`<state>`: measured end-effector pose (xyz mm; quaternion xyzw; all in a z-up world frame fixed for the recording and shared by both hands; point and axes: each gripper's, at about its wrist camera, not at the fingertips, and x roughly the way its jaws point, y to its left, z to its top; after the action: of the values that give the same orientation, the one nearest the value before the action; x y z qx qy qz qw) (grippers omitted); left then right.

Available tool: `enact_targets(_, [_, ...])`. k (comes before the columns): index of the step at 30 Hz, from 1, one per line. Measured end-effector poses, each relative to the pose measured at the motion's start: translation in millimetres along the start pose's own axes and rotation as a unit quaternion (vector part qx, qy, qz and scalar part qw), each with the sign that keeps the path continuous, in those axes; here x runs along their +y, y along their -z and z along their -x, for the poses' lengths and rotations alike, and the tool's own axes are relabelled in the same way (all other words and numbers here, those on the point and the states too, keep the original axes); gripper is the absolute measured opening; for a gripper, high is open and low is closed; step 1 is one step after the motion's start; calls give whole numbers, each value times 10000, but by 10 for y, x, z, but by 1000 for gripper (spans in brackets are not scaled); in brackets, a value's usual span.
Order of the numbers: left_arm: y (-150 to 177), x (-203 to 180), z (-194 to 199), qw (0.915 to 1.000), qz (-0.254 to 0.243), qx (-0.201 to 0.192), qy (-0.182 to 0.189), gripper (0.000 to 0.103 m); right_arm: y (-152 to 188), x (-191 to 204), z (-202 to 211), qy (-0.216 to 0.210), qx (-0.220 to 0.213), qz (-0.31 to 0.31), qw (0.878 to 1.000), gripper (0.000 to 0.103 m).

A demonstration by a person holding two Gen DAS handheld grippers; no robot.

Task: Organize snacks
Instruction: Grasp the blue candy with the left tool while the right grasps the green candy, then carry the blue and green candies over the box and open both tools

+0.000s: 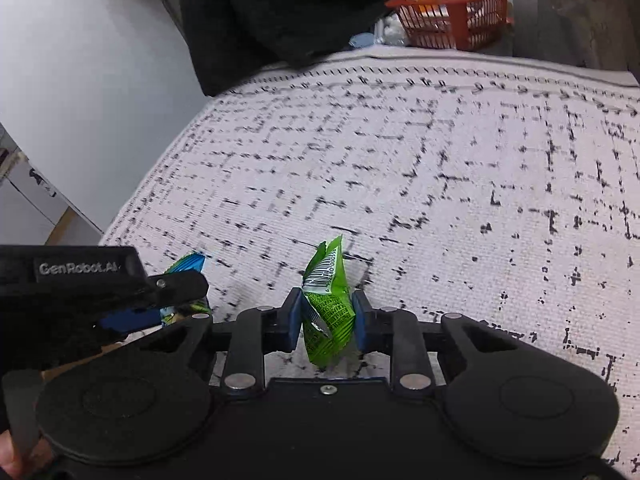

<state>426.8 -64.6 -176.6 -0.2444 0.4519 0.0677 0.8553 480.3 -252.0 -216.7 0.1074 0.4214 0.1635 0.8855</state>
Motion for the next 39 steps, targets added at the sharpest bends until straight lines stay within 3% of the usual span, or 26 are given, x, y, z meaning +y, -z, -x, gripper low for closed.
enact_targets(17, [-51, 222, 974, 9980, -67, -630, -12, 30, 31, 491, 433, -273, -424, 167, 9986, 25])
enact_targets(39, [-90, 1039, 1979, 9918, 368, -1214, -167, 30, 169, 1500, 1221, -782, -975, 1033, 9868, 25])
